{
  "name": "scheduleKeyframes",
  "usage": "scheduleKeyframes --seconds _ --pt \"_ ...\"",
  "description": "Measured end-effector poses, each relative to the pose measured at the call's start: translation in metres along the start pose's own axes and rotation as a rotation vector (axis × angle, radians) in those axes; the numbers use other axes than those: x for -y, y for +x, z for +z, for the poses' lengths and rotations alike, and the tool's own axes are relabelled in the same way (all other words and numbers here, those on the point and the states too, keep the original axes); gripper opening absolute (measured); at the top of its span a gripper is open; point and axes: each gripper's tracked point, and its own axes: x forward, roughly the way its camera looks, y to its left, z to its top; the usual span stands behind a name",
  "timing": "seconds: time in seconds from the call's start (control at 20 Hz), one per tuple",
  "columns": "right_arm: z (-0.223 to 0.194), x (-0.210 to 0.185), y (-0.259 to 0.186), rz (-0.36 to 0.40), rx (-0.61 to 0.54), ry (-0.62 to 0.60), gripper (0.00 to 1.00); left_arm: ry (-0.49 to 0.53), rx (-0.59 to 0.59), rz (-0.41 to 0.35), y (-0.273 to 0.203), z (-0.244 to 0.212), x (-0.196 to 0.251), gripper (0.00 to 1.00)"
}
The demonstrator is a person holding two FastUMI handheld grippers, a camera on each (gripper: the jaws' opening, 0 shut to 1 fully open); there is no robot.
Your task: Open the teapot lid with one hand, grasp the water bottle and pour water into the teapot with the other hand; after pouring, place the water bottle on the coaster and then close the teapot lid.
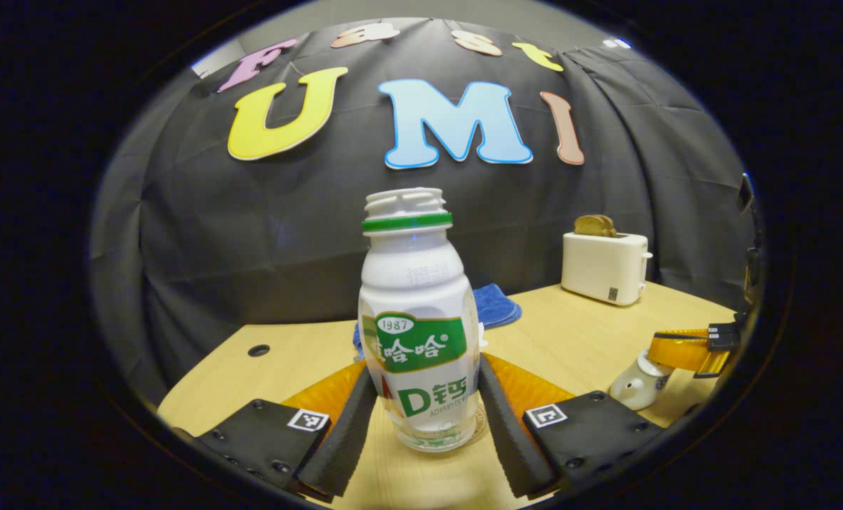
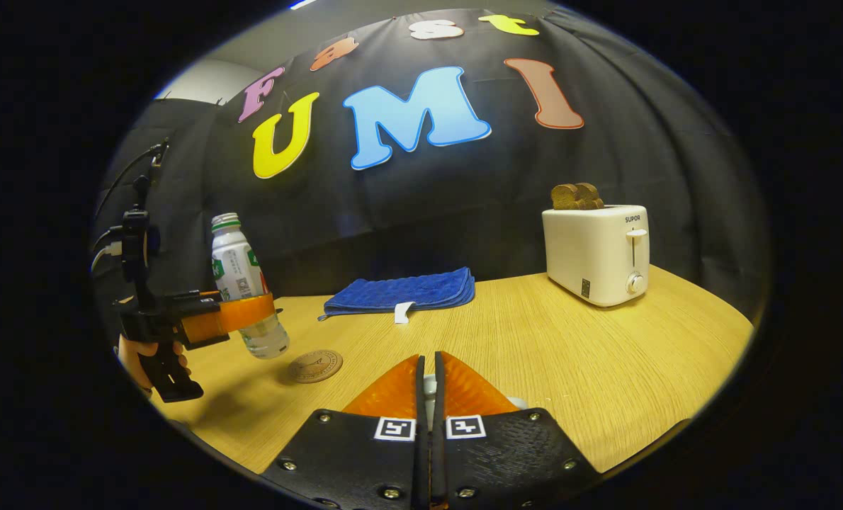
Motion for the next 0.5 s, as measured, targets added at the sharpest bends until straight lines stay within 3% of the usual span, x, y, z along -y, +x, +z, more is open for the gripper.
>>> scheduleKeyframes --seconds 0.5 --pt "0.001 0.000 0.000 -0.005 0.003 -0.018 0.01 -0.028 -0.052 -0.031 0.043 -0.034 0.018 0.91"
